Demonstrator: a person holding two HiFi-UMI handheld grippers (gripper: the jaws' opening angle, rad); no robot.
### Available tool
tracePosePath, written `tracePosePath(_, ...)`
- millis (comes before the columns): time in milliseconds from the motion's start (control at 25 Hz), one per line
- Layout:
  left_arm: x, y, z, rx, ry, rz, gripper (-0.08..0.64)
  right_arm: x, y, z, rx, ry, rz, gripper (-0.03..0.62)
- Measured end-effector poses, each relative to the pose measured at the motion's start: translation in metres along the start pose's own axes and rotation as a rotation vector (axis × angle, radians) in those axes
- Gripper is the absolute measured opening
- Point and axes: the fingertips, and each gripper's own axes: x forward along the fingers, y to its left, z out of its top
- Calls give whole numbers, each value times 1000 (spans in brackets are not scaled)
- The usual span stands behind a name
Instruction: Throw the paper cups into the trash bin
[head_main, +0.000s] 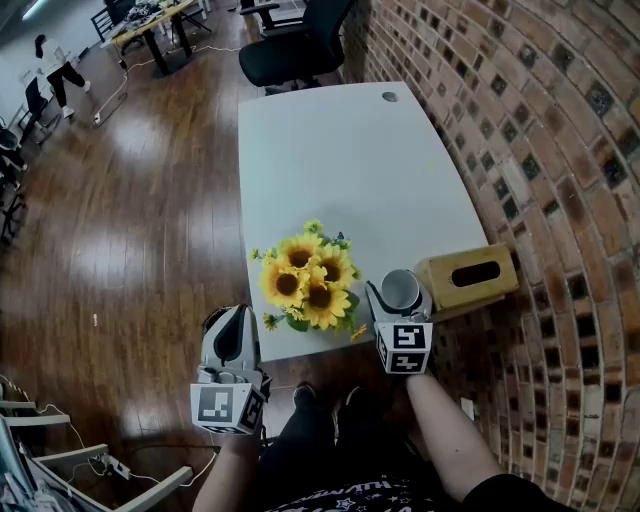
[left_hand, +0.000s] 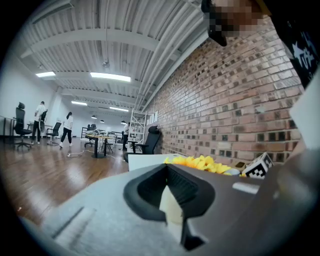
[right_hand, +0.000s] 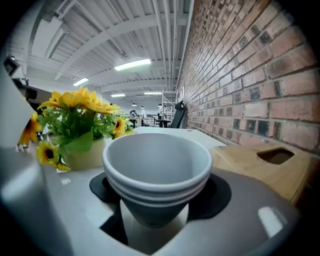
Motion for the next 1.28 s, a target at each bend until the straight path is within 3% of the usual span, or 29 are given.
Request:
tracePosePath(320,-3,-4,1,11,-19,-15,5,-14,4,19,-3,-13,24,342)
tracePosePath(520,-7,-12,11,16,-23,-23,5,-30,5,41,53,-15,60,342)
tracePosePath(880,-16,-28,28,9,-70,-37,4,-60,7,78,72,-39,105,342)
tracePosePath(1280,-27,-48,56,50,-88,-35,5,-101,20,153,63,-191,187,342)
